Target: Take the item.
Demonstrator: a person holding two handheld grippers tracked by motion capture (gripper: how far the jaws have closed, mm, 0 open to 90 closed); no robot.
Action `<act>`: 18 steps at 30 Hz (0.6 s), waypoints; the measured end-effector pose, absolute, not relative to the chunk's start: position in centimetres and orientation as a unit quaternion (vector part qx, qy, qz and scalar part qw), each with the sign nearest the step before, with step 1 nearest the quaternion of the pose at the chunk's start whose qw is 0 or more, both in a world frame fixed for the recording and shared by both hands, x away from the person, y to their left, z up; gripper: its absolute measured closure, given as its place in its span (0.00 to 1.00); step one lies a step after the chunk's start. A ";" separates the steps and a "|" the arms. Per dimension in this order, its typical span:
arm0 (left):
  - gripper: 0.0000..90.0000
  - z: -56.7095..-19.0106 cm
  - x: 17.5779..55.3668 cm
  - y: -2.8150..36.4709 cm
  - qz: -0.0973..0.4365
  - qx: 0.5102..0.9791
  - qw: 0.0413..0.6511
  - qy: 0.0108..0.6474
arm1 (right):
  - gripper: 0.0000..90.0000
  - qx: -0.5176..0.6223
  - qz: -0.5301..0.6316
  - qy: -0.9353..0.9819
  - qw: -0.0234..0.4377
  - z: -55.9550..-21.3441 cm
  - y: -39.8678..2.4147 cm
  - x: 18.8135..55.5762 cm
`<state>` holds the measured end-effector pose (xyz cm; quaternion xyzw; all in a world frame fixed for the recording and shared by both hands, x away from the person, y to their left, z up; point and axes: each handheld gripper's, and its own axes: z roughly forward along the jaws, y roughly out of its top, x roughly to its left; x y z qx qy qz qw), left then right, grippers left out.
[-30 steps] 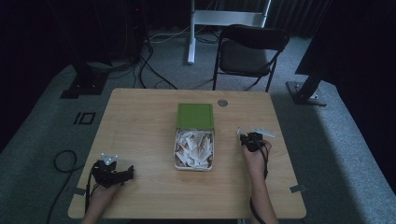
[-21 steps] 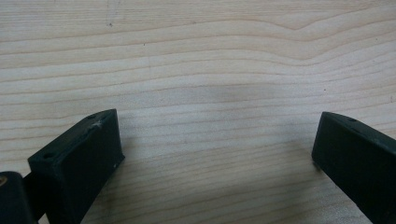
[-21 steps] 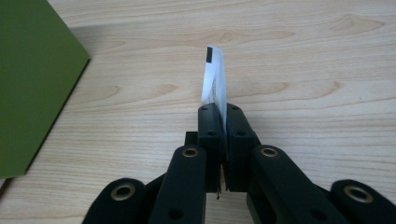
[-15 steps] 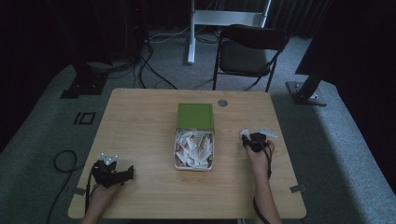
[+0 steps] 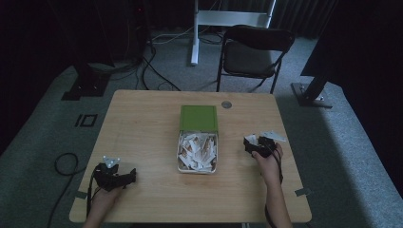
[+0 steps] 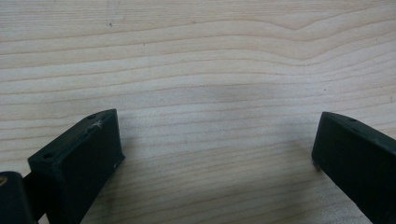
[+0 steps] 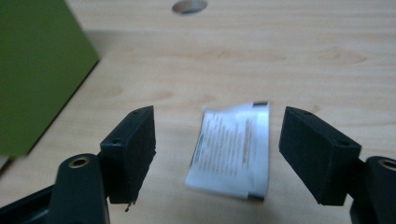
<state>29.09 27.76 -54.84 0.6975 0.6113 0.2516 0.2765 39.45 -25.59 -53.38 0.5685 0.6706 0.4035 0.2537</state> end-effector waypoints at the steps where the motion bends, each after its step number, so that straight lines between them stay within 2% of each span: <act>1: 0.03 -54.8 29.1 27.8 0.252 0.697 0.277 0.611 | 0.27 0.569 0.401 0.673 0.249 -53.5 -25.7 39.1; 18: 0.03 -54.8 29.1 27.8 0.251 0.698 0.276 0.611 | 0.24 0.538 0.391 0.707 0.240 -54.3 -26.1 35.3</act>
